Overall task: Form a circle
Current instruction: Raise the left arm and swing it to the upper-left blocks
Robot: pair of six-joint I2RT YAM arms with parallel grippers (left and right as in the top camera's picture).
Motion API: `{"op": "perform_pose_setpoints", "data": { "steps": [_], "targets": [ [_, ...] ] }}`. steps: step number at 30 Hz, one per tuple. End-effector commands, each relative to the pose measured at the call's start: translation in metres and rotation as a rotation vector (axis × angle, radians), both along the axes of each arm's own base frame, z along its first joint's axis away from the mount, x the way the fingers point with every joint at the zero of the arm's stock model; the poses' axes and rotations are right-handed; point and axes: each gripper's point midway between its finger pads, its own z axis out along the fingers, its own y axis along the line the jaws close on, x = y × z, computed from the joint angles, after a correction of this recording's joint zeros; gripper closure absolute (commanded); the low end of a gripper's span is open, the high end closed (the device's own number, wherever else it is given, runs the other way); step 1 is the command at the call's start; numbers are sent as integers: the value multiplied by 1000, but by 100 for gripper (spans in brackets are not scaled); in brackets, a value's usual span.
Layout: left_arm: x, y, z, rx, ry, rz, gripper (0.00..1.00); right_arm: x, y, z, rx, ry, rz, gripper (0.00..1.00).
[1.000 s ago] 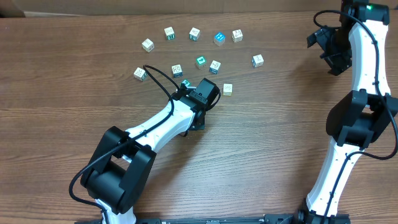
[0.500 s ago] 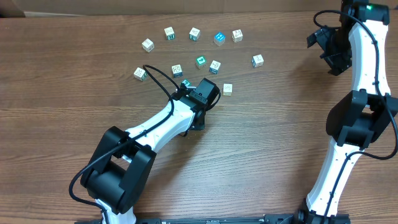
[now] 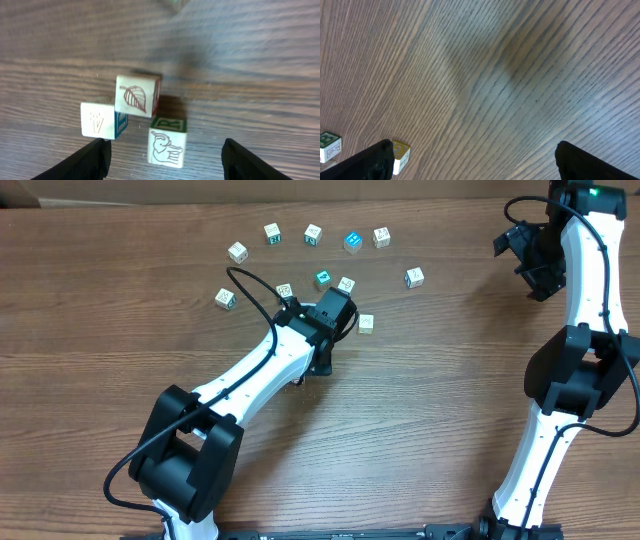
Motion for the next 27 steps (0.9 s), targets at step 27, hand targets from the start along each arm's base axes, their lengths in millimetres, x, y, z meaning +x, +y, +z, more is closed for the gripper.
{"op": "perform_pose_setpoints", "data": {
  "steps": [27],
  "targets": [
    [156, 122, 183, -258, -412, 176, 25, 3, -2, 18, -12, -44, 1, 0]
  ]
}}
